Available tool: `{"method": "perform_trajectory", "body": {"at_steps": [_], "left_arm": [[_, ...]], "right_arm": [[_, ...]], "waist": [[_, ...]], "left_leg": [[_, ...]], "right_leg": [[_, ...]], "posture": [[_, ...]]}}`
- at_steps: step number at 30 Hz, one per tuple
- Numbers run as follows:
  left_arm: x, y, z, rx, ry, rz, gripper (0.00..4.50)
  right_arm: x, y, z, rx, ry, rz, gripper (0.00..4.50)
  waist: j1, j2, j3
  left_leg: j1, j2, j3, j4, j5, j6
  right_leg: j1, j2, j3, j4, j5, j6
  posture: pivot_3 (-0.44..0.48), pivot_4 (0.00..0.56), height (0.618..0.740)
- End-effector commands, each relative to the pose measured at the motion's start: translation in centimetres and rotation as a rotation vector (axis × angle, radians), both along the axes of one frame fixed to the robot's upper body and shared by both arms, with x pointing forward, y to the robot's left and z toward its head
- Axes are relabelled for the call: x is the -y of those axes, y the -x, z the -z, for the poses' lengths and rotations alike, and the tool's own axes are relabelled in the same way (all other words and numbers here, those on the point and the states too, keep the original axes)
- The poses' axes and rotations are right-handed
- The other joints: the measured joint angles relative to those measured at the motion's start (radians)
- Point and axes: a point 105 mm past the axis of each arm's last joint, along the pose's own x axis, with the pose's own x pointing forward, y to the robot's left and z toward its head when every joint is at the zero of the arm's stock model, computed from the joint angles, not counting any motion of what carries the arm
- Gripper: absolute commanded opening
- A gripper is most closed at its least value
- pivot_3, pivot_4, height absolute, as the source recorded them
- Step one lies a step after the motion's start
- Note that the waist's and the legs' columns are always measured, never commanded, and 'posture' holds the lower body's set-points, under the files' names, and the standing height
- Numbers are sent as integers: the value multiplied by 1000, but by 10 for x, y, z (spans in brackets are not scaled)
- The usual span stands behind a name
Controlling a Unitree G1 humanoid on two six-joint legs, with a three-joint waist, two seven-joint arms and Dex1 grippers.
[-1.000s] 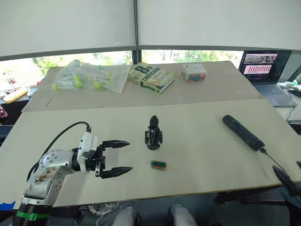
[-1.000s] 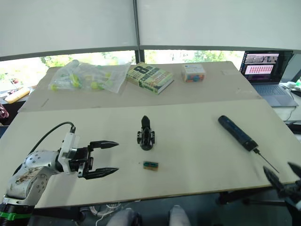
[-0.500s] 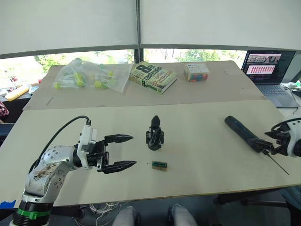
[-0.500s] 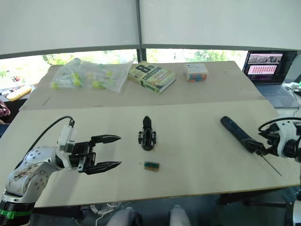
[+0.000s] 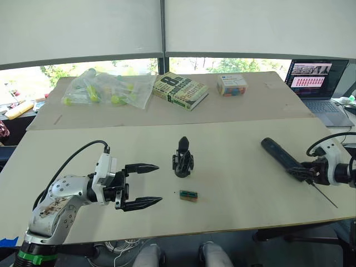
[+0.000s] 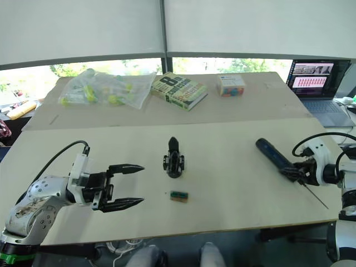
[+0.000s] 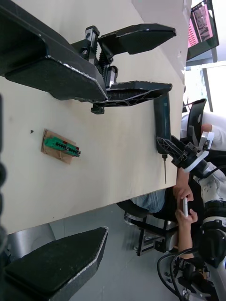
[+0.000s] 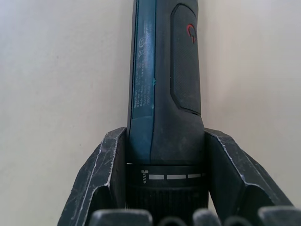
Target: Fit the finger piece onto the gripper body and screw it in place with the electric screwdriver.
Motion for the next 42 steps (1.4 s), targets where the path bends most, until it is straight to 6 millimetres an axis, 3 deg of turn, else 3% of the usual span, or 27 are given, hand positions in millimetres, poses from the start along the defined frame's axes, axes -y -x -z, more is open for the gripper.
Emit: {"method": "perform_trajectory", "body": {"at_steps": [1, 3, 5, 8, 13, 22, 27, 31, 33, 37, 42], "left_arm": [[8, 3, -10, 37, -1, 22, 4500], [9, 5, -9, 24, 0, 28, 4500], [9, 5, -9, 18, -5, 27, 4500], [5, -1, -8, 20, -14, 3, 4500], [5, -3, -6, 15, -14, -1, 4500], [8, 1, 0, 10, -21, 3, 4500], [9, 1, -1, 19, -21, 0, 4500], [9, 1, -1, 21, -23, -2, 4500], [9, 0, -2, 21, -16, -8, 4500], [9, 0, -3, 22, -18, -5, 4500], [8, -1, 2, 19, -29, -3, 4500]], "right_arm": [[-32, -4, -56, 251, -40, -252, 1917], [-51, 3, -78, 307, -56, -353, 1917], [-66, 11, -87, 318, -50, -407, 1917], [-95, 29, -79, 242, 25, -438, 1917], [-140, 52, -64, 186, -40, -411, 1917], [-152, 61, -15, 41, -4, -314, 1917], [-153, 52, -6, 40, 8, -294, 1917], [-157, 56, 0, -11, -12, -341, 1917], [-157, 57, 2, -40, -24, -345, 2950], [-158, 53, -7, -22, -19, -361, 4373], [-162, 51, -30, -12, 38, -408, 4489]], "waist": [[0, 1, 0], [-3, 5, 3], [-3, 6, 4], [10, 6, 4], [24, 5, 4], [26, 3, 5], [23, 3, 5], [23, 2, 5], [23, 2, 5], [23, 2, 5], [23, 2, 5]], "left_leg": [[0, 0, 0, 0, 0, 0], [-1, 0, 0, 0, 0, 0], [-1, 0, 0, 0, 0, 0], [-1, 2, -1, 0, 0, 0], [-3, 2, -2, 2, 0, 0], [-7, 0, -2, 3, 0, 0], [-8, 0, -2, 3, 0, 0], [-8, 0, -1, 3, 0, 0], [-8, 0, -1, 3, 0, 0], [-8, 0, -1, 3, 0, 0], [-8, 0, -1, 3, 0, 0]], "right_leg": [[0, 0, 0, 0, 0, 0], [-1, 0, 0, 0, 0, 1], [-2, 0, 1, 2, 0, 1], [-2, 1, -1, 2, 0, 1], [-2, 0, -2, 2, 0, 1], [-5, -1, -2, 0, 0, 0], [-7, 0, -2, 1, 0, 0], [-7, 1, -2, 1, 0, 0], [-7, 1, -2, 1, 0, 1], [-7, 1, -2, 1, 0, 1], [-8, 1, -2, 1, 0, 1]], "posture": [[0, 150, 740], [0, 150, 740], [0, 150, 740], [0, 150, 740], [0, 150, 740], [0, 150, 740], [0, 150, 740], [0, 150, 740], [0, 150, 740], [0, 150, 740], [0, 150, 740]]}}
